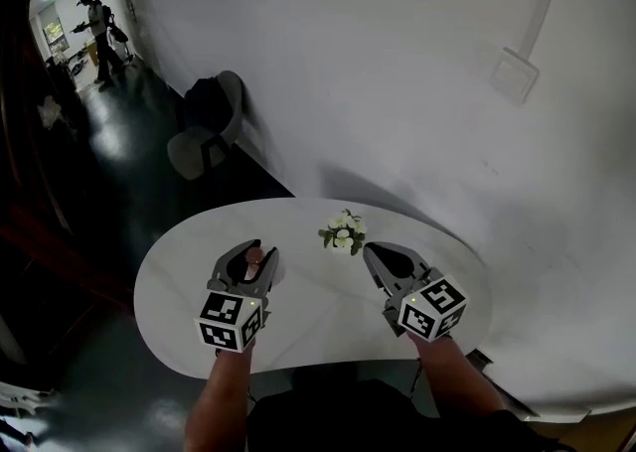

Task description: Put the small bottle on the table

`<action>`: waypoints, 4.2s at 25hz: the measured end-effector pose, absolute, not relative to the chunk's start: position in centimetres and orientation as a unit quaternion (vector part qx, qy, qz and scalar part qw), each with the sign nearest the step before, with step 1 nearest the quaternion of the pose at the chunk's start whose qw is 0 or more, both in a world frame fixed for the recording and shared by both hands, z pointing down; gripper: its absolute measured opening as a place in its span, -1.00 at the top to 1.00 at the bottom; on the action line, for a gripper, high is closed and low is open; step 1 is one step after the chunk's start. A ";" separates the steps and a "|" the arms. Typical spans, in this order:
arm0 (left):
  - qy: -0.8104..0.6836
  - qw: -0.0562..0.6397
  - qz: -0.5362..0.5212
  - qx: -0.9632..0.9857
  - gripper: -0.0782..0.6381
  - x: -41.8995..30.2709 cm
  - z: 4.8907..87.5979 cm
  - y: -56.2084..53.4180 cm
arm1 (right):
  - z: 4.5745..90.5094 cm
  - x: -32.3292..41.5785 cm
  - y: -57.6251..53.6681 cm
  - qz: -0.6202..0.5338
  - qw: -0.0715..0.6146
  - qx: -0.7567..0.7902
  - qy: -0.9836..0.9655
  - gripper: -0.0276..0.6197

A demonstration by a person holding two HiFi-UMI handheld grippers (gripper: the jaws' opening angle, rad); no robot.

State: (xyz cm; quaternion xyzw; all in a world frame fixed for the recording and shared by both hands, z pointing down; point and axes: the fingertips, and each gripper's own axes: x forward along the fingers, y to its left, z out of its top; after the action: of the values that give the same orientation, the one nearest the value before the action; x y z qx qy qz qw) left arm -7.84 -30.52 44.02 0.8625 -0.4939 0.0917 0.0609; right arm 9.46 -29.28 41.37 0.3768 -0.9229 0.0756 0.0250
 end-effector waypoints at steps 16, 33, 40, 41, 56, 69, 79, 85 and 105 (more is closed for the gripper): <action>-0.493 0.114 0.132 0.852 0.40 -16.1 52.3 -30.6 | 48.1 1.5 -31.8 0.155 0.072 0.353 -0.920 0.91; -0.449 0.130 0.163 0.869 0.40 -9.4 58.6 -37.1 | 52.1 2.8 -36.6 0.196 0.084 0.325 -0.922 0.91; -0.434 0.146 0.182 0.870 0.40 -7.8 63.2 -38.5 | 54.6 2.9 -36.3 0.215 0.097 0.319 -0.918 0.91; -0.432 0.147 0.186 0.870 0.40 -7.6 64.0 -38.6 | 54.9 2.9 -36.0 0.218 0.099 0.318 -0.917 0.91; -0.402 0.139 0.223 0.877 0.39 -6.7 69.2 -39.0 | 56.1 2.3 -34.4 0.233 0.088 0.324 -0.913 0.91; -0.391 0.131 0.272 0.869 0.37 -7.2 70.4 -37.7 | 54.4 1.6 -32.8 0.218 0.075 0.332 -0.915 0.91; -0.405 0.097 0.248 0.874 0.35 -8.8 65.9 -36.2 | 51.2 2.0 -30.7 0.192 0.060 0.350 -0.915 0.91; -0.420 0.086 0.214 0.878 0.38 -10.2 60.1 -33.8 | 48.0 2.3 -28.0 0.171 0.055 0.366 -0.913 0.91; -0.468 0.097 0.069 0.876 0.75 -7.9 45.5 -28.8 | 41.7 12.5 -27.1 0.059 0.028 0.394 -0.917 0.91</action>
State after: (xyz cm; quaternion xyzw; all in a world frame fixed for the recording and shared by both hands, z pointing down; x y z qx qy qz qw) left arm -7.92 -28.83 45.46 0.8757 -0.4680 0.0688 0.0972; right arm 12.52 -27.11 41.74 0.3936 -0.9169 0.0595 0.0280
